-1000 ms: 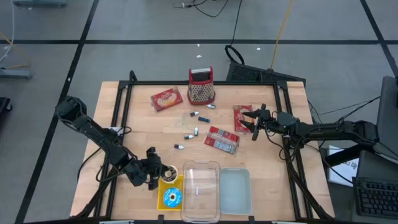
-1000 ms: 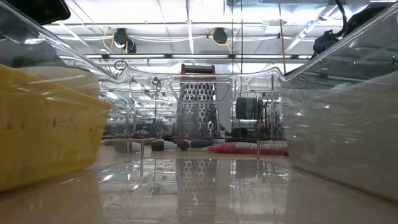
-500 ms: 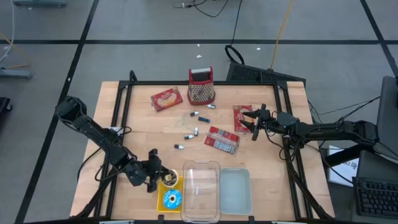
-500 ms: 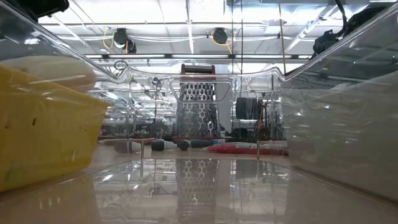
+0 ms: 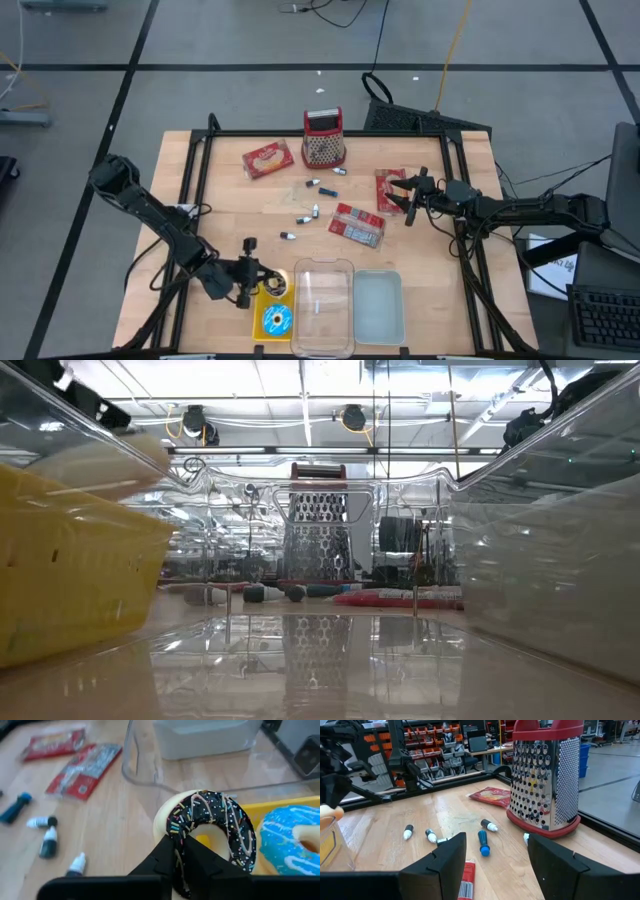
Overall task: Pick & Place Food Item
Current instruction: Put the black donut into the yellow bin, then put the middle popcorn bag into the transparent bin
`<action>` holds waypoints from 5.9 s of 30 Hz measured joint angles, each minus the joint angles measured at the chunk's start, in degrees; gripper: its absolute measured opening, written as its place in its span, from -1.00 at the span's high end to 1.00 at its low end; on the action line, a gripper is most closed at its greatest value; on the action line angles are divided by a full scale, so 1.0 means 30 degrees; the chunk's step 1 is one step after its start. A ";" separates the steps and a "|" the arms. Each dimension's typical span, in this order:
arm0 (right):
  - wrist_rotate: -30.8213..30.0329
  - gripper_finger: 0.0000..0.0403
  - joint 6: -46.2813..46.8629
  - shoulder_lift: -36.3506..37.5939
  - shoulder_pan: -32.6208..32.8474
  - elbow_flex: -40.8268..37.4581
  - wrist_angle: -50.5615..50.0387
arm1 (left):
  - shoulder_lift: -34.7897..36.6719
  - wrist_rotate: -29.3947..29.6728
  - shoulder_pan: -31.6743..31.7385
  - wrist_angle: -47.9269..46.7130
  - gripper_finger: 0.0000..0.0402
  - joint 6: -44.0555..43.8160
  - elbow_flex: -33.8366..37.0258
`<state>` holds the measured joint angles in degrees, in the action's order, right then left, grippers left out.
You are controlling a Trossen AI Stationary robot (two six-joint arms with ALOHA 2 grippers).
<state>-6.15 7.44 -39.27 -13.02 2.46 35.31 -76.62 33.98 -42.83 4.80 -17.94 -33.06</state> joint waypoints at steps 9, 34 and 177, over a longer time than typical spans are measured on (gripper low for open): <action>-0.0007 0.00 -0.0070 0.0000 -0.0005 0.0001 0.0000 | 0.0000 -0.1473 -0.0284 0.1774 0.82 -0.0135 0.0000; 0.0000 0.00 -0.0066 0.0000 0.0001 0.0000 0.0000 | 0.0000 -0.2209 -0.0444 0.1629 0.77 -0.3432 0.0000; -0.0015 0.00 -0.0403 0.0007 -0.0005 0.0007 -0.0007 | 1.3049 0.2571 1.1307 0.5047 0.28 0.3408 0.6426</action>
<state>-6.20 6.23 -39.24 -13.04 2.48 35.29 -37.47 41.69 -8.91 19.94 -7.71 -13.78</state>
